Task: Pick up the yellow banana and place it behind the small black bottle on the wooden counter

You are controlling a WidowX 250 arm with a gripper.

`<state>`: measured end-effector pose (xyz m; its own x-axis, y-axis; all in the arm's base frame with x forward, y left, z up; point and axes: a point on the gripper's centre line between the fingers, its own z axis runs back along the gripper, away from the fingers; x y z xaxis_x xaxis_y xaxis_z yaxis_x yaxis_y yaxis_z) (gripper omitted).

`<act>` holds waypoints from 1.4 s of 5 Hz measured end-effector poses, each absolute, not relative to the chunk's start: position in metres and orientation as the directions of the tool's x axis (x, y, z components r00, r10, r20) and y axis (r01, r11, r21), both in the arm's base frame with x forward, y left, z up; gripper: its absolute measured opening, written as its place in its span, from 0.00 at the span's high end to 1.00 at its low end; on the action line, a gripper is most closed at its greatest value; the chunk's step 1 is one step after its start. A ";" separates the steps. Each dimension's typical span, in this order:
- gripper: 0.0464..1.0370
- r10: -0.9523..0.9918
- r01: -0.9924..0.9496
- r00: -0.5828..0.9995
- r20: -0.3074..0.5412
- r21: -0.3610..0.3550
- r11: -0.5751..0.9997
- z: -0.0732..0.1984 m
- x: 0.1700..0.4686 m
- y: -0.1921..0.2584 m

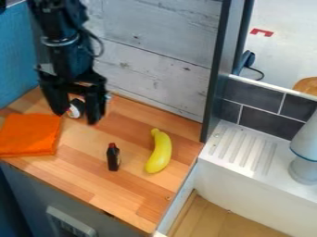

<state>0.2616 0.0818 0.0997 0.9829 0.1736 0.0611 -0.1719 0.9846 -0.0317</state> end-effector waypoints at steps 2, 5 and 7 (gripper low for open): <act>0.03 0.022 -0.022 0.999 0.049 0.005 1.000 0.073 0.323 0.064; 0.03 0.014 -0.015 1.000 0.014 0.051 0.999 0.016 0.375 0.006; 0.03 -0.016 0.016 1.000 0.001 0.072 0.997 0.006 0.378 -0.015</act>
